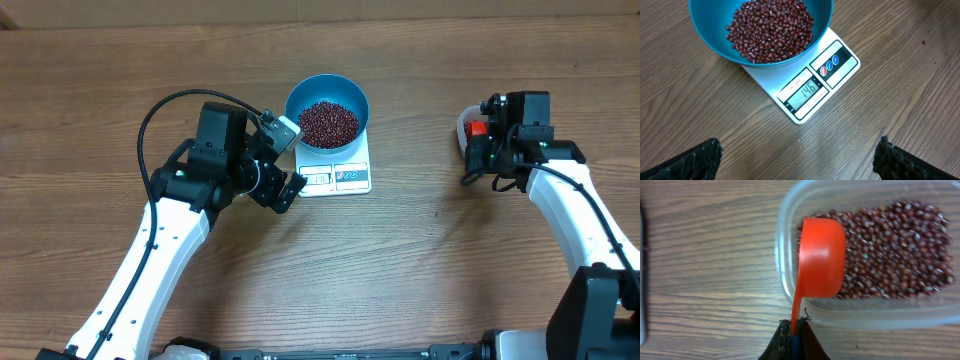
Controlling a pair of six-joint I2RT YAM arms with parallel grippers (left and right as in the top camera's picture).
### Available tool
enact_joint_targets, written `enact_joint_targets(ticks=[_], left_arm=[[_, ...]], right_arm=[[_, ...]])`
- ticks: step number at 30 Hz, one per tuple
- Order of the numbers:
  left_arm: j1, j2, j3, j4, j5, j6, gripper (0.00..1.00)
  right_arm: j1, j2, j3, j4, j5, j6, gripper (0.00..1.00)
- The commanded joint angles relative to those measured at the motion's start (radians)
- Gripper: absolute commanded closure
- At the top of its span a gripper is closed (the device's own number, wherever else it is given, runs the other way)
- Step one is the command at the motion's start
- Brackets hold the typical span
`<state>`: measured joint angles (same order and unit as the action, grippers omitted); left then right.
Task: Scoop item into bowl and weigh 150g on scale
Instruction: 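Dip the red scoop into the bean tub and scoop beans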
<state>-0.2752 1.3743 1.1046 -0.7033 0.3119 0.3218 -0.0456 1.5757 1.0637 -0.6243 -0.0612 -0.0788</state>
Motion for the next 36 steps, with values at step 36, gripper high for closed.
enact_joint_targets(ticks=[36], left_arm=[[-0.007, -0.015, -0.002, 0.001, 0.018, 0.019, 0.0]], right_arm=[[-0.341, -0.002, -0.009, 0.037, -0.557, 0.034, 0.96]])
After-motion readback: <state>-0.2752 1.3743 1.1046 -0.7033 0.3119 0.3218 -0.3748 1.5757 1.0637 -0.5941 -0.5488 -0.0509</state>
